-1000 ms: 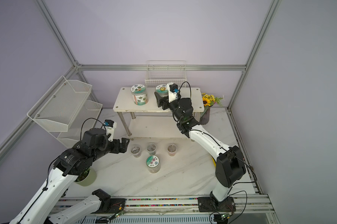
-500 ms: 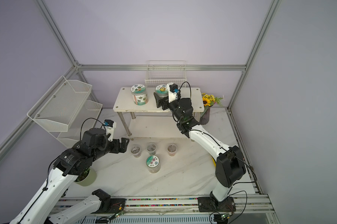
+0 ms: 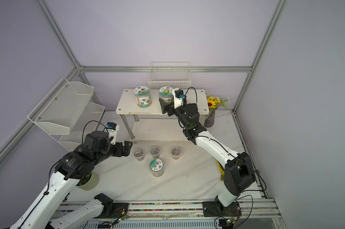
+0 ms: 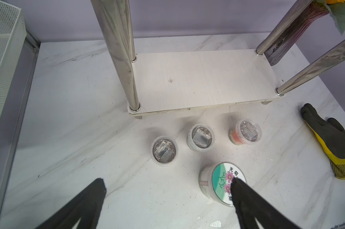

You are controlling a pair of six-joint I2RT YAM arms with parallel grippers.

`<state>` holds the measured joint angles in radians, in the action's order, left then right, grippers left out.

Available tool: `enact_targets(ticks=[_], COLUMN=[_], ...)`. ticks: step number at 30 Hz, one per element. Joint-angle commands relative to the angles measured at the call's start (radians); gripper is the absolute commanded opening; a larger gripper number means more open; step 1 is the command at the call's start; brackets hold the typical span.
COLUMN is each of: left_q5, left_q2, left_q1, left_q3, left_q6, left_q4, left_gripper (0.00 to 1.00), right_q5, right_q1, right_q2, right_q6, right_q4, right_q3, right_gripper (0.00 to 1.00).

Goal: Place the seed container on the shelf
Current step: Place the seed jar on the shelf, then pick up the seed jar at the center of the board.

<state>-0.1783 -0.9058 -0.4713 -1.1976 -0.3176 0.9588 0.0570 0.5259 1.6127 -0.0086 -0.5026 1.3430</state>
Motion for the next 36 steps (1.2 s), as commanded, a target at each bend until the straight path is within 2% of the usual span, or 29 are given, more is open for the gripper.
enact_targets(ticks=[1,14,22,30,36], left_q5=[0.008,-0.006,-0.029,-0.048,-0.064], left_q2=[0.011,0.025,0.040,0.058,0.077], left_q1=[0.008,0.010,0.010,0.010,0.009], left_q3=[-0.023,-0.029,-0.046,-0.054,-0.039], left_q6=[0.020,0.016,0.013,-0.005,-0.016], left_q4=[-0.017,0.004,0.049,0.100,0.142], left_gripper=[1.00,0.99,1.00,1.00,0.99], right_q5=[-0.014,-0.051,-0.027,-0.013,-0.057], right_q1=[-0.004,-0.004,0.003,0.109,0.256], right_q2=[-0.060,-0.232,-0.466,-0.687,-0.803], right_q6=[-0.014,-0.049,-0.049,-0.117,-0.094], right_q4=[-0.016,0.035,0.143,0.345,0.468], right_q3=[-0.031,-0.185,-0.344,-0.478,-0.584], right_gripper=[0.97,0.97,0.97,0.97,0.97])
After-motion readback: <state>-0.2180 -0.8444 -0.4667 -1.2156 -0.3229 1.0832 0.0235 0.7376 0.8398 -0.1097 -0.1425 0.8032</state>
